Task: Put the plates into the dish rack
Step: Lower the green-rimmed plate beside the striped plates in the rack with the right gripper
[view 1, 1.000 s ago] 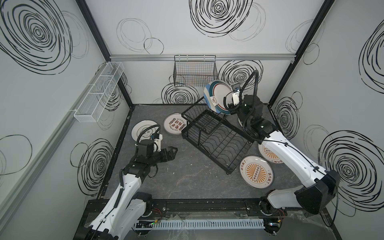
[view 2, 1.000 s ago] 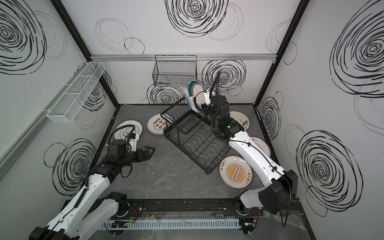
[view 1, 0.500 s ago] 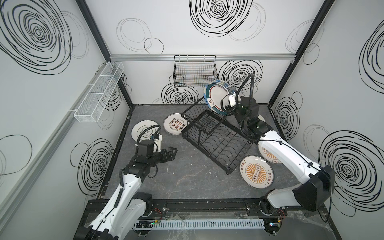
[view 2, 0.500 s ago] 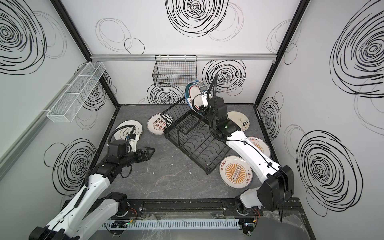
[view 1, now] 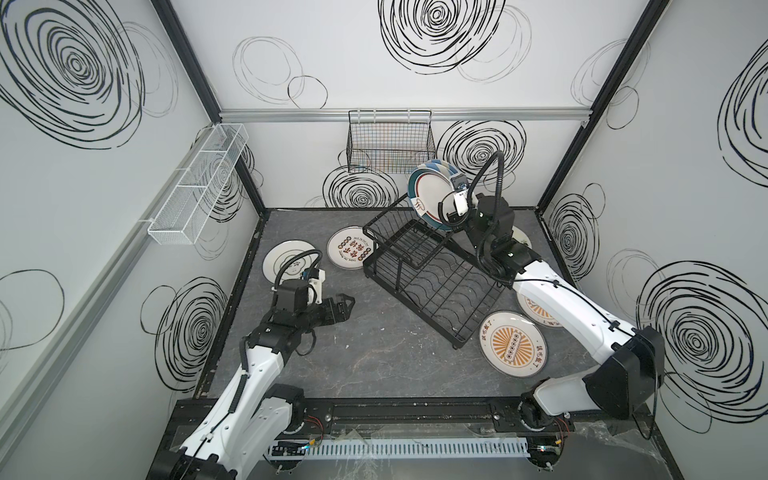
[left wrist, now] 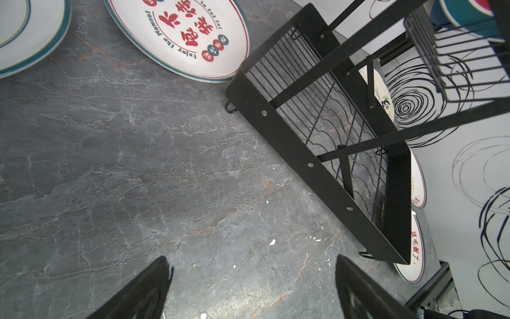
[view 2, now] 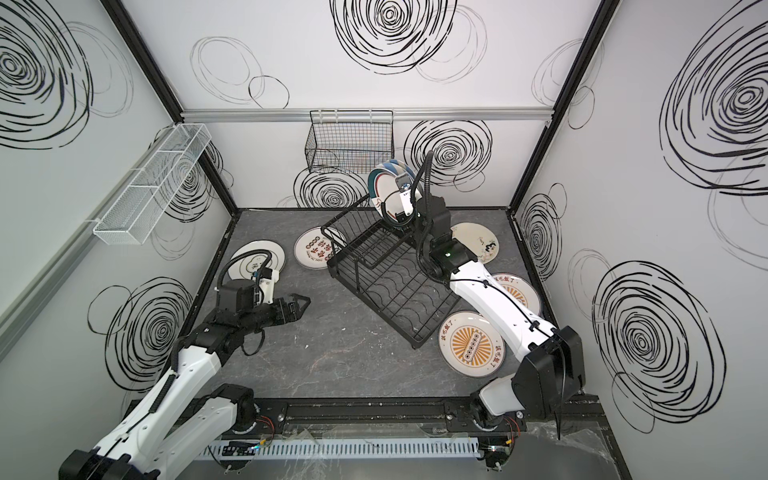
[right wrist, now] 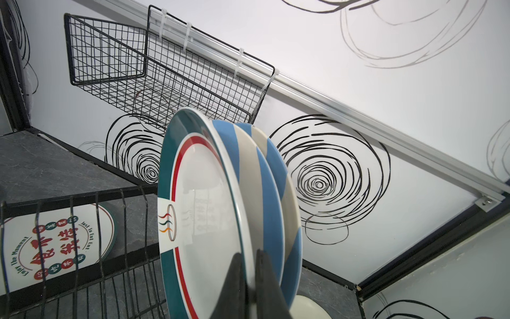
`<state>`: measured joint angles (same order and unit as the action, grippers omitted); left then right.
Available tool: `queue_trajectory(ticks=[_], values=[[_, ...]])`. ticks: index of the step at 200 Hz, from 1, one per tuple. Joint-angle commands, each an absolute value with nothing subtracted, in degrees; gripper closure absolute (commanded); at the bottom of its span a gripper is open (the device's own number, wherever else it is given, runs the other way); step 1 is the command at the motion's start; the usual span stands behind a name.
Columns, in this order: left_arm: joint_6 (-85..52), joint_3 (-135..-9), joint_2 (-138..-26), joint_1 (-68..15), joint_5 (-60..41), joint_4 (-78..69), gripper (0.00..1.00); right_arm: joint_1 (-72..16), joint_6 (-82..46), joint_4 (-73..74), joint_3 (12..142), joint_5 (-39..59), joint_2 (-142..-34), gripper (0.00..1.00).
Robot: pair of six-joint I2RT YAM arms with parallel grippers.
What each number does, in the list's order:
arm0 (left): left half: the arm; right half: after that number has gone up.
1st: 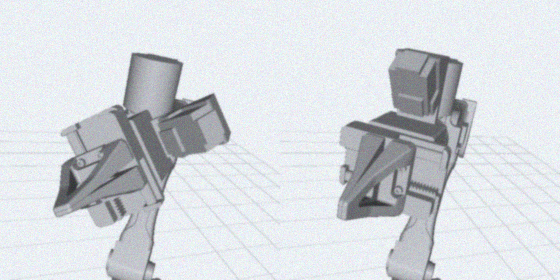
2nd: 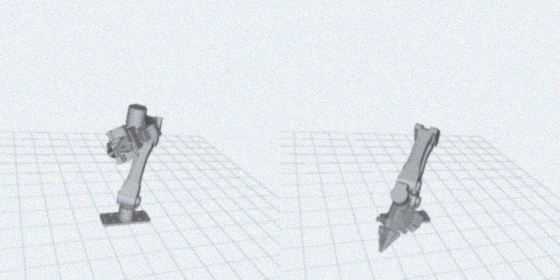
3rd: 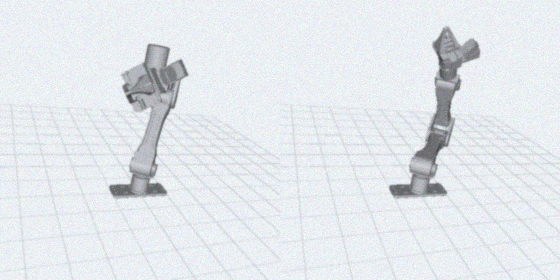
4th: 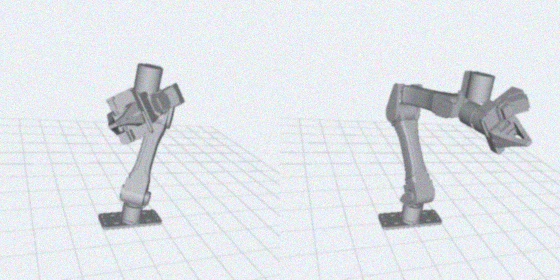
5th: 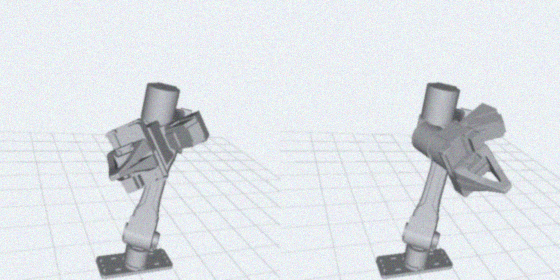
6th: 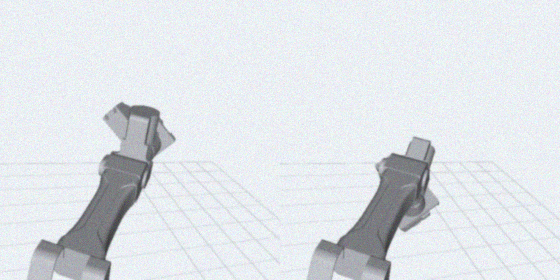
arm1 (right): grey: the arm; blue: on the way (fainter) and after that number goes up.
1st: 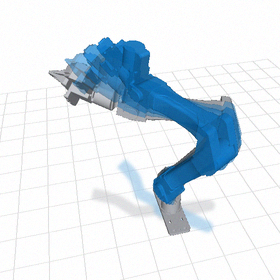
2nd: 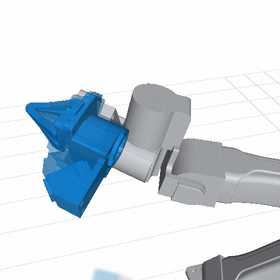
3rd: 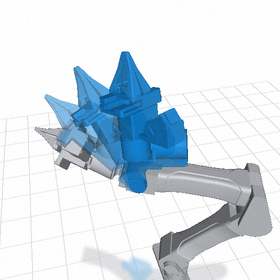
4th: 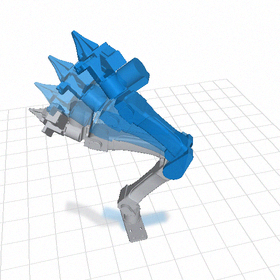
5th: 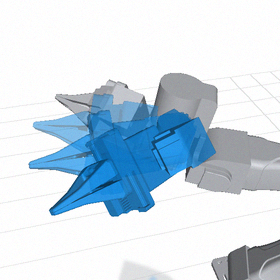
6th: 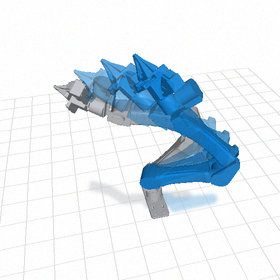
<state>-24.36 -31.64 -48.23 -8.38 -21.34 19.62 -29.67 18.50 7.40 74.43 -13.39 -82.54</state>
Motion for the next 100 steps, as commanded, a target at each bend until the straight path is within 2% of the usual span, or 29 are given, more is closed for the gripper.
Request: queue_trajectory(ticks=[1, 61, 72, 85, 100], values=[[-23.89, -32.61, -48.00, -8.53, -20.90, 18.28, 0.04, -29.76, 19.25, 9.93, 75.13, -13.04, -83.64, 1.00], [-23.69, -33.47, -49.19, -7.50, -20.34, 18.64, 0.04, -29.96, 18.94, 9.00, 76.61, -13.42, -86.29, 1.00], [-23.56, -33.73, -49.54, -7.30, -19.66, 18.76, 0.04, -29.97, 18.89, 8.58, 77.09, -13.45, -86.73, 0.87], [-23.47, -34.08, -50.09, -7.12, -18.64, 18.72, 0.04, -30.22, 18.98, 7.71, 77.86, -13.47, -87.16, 0.79], [-23.60, -34.90, -51.16, -7.03, -16.67, 18.89, 0.04, -30.82, 19.18, 6.84, 78.95, -13.83, -87.06, 0.62]])
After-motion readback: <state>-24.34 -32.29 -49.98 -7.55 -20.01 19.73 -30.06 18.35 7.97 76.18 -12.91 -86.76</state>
